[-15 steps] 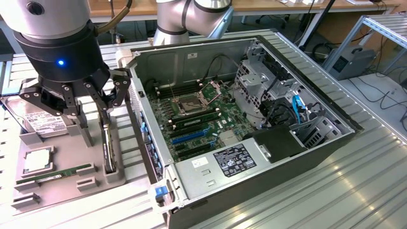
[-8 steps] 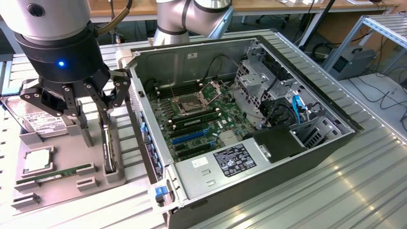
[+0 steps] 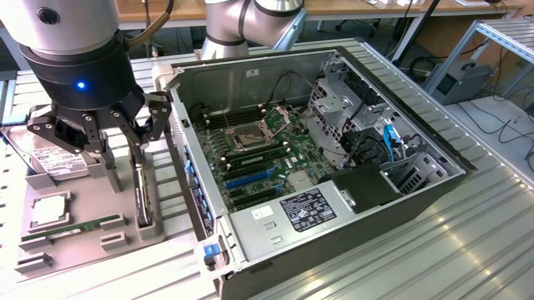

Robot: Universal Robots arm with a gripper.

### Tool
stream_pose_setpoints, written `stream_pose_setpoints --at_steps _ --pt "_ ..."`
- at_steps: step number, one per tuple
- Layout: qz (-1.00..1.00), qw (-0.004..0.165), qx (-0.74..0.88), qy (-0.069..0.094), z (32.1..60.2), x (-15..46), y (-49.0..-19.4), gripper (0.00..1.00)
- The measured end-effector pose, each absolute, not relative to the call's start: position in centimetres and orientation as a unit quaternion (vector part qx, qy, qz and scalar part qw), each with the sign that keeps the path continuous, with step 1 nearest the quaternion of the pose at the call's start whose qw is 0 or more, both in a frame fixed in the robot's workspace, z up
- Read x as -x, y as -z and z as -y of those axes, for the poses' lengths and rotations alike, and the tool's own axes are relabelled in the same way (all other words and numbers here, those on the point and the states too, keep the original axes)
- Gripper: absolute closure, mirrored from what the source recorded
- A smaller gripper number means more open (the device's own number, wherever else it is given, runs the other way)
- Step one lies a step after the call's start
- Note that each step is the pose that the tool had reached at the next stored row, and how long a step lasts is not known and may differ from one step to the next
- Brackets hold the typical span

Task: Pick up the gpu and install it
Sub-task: 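Pick up the gpu and move the gpu toward the slot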

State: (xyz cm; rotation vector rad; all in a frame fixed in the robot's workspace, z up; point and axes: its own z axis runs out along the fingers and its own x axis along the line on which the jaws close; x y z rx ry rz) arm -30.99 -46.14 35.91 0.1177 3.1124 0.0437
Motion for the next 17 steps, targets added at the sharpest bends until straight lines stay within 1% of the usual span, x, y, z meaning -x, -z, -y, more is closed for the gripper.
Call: stream_pose_setpoints --at_steps 17 --pt "-0.999 0.013 -0.038 -0.014 46.16 31.00 -35.25 0.58"
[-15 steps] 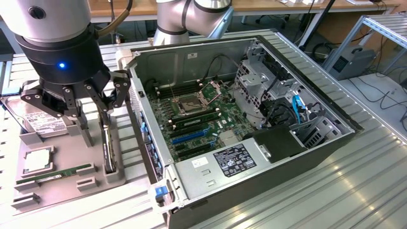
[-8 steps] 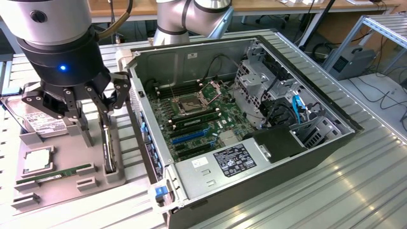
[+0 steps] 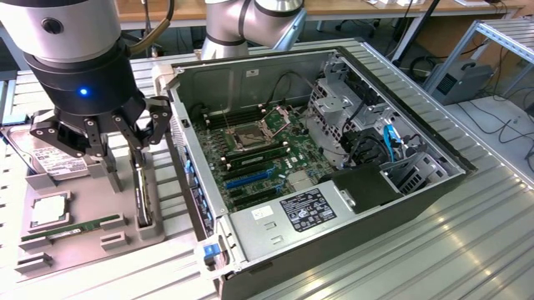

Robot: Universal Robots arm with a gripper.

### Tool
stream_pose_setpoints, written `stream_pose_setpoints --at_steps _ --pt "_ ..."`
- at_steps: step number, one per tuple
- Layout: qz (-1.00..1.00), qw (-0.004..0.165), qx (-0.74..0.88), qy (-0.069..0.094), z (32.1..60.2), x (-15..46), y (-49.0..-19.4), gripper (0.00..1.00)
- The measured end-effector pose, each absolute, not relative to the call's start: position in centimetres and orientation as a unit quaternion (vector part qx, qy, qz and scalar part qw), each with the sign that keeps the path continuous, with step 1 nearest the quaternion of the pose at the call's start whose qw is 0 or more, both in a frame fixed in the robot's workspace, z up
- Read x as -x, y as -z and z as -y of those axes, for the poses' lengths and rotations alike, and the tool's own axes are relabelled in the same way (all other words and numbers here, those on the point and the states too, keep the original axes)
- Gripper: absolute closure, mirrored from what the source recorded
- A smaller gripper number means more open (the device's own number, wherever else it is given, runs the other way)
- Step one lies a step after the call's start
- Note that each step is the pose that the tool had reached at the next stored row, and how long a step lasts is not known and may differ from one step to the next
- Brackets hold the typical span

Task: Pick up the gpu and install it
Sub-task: 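Pick up the gpu and move the gpu toward the slot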

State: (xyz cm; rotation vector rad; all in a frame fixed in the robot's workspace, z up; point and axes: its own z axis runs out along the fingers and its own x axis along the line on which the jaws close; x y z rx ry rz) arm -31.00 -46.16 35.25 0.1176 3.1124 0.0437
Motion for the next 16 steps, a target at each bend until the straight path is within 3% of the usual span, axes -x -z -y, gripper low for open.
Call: stream_pose_setpoints --at_steps 16 --pt "-0.999 0.013 -0.038 -0.014 46.18 31.00 -34.58 0.58"
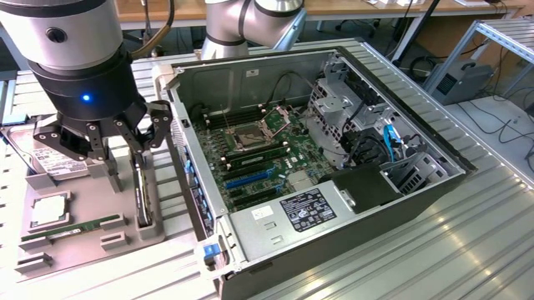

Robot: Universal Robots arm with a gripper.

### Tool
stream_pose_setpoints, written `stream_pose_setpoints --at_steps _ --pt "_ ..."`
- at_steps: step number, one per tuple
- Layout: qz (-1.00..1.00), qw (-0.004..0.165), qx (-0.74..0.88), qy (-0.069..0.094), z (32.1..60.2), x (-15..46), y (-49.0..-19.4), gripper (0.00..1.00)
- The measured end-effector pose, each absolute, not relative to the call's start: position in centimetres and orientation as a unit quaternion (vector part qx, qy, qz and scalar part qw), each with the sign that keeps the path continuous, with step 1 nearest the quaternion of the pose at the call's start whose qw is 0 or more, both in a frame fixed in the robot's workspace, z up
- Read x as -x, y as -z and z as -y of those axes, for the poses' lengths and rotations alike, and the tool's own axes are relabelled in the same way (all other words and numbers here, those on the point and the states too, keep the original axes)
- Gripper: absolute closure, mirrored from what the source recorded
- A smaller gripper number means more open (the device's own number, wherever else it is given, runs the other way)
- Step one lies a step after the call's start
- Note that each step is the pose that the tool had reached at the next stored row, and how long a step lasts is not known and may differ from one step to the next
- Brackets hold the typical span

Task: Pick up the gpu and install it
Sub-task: 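Pick up the gpu and move the gpu toward the slot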

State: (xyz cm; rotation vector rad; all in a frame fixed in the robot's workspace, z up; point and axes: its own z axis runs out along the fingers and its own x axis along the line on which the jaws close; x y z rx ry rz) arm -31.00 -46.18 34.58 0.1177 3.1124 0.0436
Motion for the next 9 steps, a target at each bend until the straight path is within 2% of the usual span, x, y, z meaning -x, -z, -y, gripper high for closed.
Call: stream_pose_setpoints --at_steps 9 --pt "-0.999 0.013 -0.038 -0.014 46.19 31.00 -34.23 0.58"
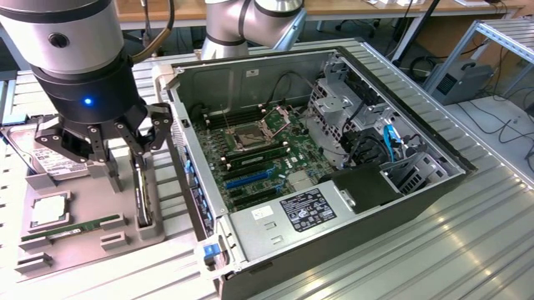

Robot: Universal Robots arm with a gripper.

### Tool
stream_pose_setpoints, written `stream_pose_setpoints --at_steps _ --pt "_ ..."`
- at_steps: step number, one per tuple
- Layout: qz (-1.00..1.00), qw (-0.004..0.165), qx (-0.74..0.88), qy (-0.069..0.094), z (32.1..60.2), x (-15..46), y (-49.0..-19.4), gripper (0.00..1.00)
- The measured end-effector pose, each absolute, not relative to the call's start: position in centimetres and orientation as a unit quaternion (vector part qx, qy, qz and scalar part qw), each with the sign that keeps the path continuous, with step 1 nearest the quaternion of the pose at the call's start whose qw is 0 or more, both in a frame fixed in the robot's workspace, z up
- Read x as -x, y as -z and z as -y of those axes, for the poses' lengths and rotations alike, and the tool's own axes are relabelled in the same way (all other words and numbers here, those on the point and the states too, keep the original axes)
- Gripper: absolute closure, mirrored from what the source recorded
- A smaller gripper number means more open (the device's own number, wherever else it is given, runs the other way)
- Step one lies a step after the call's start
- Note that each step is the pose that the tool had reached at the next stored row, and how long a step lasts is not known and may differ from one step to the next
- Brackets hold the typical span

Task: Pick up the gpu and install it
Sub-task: 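Pick up the gpu and move the gpu toward the slot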

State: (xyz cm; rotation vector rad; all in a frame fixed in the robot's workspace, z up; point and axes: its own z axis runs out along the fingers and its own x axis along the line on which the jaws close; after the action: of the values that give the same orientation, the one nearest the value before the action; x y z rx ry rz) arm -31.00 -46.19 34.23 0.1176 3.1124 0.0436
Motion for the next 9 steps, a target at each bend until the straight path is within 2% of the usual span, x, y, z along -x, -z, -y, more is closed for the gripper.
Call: stream_pose_setpoints --at_steps 9 --pt "-0.999 0.013 -0.038 -0.014 46.19 31.00 -33.91 0.58"
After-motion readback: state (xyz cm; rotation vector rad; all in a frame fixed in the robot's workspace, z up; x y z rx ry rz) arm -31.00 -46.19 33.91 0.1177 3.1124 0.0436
